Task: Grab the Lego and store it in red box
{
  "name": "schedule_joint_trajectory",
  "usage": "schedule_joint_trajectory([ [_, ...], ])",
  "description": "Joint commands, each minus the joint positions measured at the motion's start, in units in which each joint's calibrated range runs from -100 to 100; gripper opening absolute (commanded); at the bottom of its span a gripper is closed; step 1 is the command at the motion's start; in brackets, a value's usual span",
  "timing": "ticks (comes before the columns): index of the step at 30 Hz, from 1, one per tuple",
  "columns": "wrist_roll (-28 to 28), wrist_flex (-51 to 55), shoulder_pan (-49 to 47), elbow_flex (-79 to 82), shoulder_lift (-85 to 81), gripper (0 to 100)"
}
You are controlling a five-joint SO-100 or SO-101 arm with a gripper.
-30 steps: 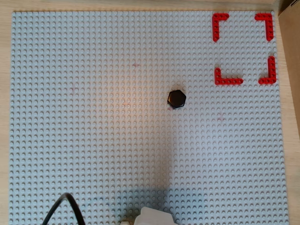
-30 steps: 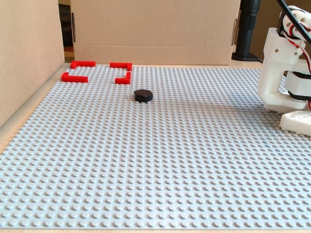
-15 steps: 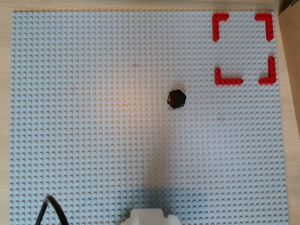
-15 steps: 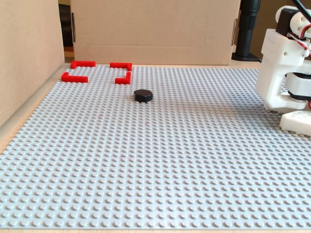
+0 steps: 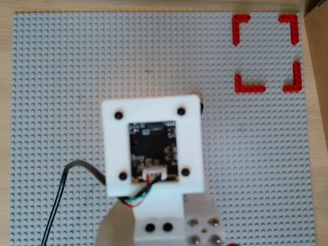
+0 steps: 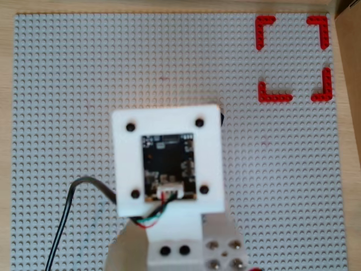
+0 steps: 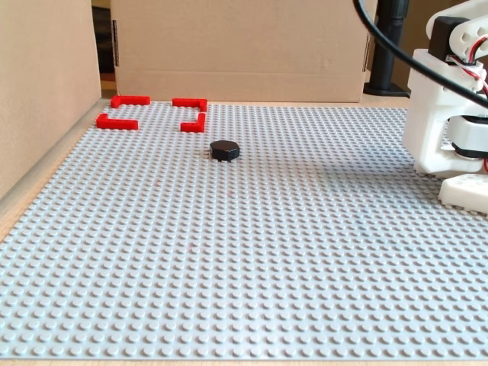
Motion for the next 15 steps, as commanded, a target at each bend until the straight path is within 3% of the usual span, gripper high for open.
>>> schedule_joint_trajectory([
  [1,0.8,-3.0,0.2,-0.2,5.6,11],
  [15,0.4,-28.4,0.3,17.6,24.7,14],
])
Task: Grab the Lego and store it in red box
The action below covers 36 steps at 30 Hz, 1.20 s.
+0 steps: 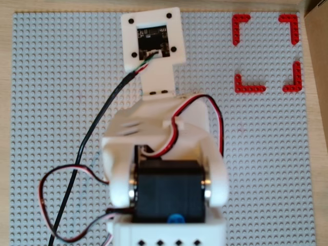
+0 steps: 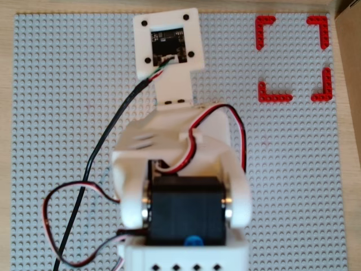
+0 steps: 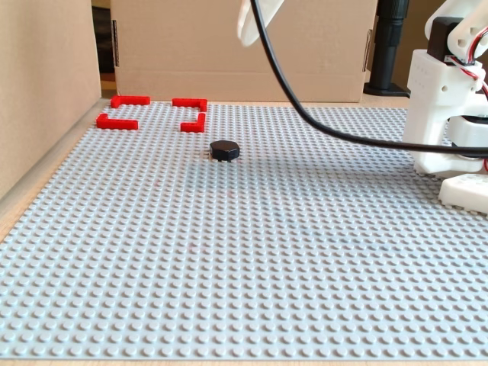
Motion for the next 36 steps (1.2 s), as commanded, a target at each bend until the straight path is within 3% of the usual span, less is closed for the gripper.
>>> schedule_joint_trajectory([
  [1,-0.2,-3.9,0.3,2.0,1.9,16],
  [5,-0.2,-4.2,0.3,2.5,2.6,21],
  [17,-0.2,-8.4,0.7,6.3,3.6,21],
  [36,0.0,-17.6,5.4,5.9,20.6,21],
])
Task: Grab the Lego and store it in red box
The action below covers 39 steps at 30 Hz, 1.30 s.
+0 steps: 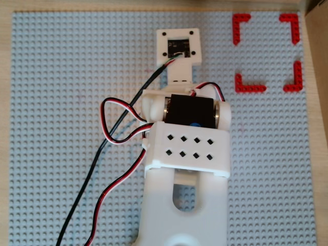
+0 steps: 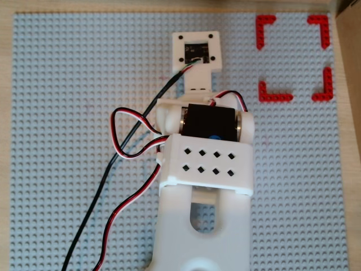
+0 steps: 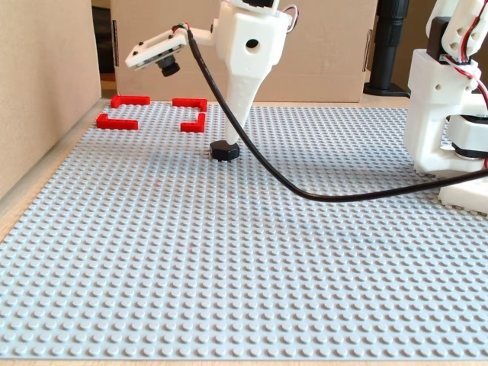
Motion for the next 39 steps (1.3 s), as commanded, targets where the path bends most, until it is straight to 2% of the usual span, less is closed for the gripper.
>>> schedule_joint_trajectory([
  [1,0.0,-1.3,0.6,-0.6,1.0,21],
  [29,0.3,-4.8,0.7,-0.1,3.4,21],
  [39,0.4,-4.3,4.0,-3.3,10.0,21],
])
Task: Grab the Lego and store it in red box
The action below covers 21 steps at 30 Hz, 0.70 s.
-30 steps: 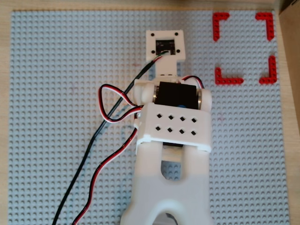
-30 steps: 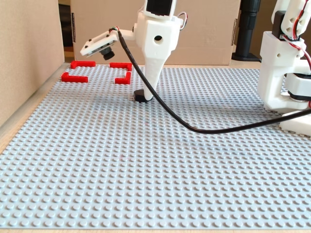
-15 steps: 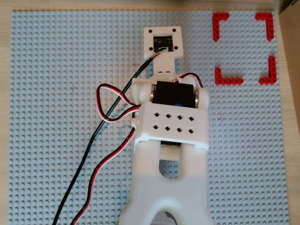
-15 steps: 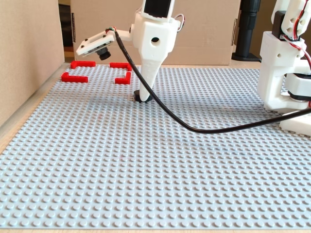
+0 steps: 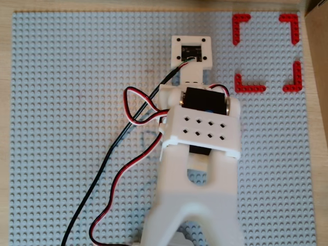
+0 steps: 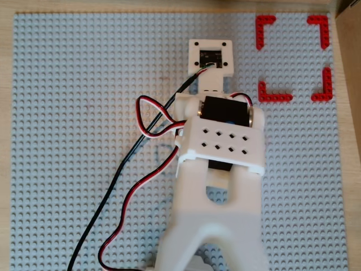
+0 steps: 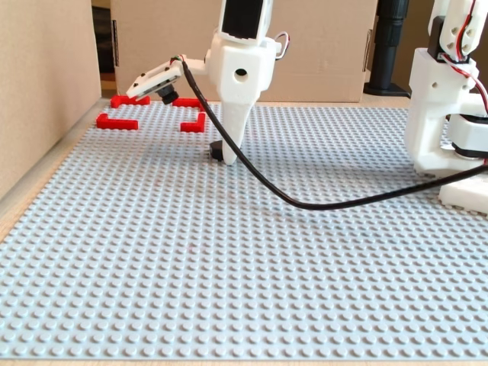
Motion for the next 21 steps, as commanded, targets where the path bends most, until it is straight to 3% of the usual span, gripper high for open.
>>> schedule_joint_trajectory([
  [1,0.2,0.5,0.4,-2.1,0.4,21],
  [8,0.1,0.4,0.4,-2.1,0.3,9],
  [15,0.0,1.9,0.4,-2.7,-0.3,9],
  [21,-0.2,12.4,0.3,-8.5,-13.4,9],
])
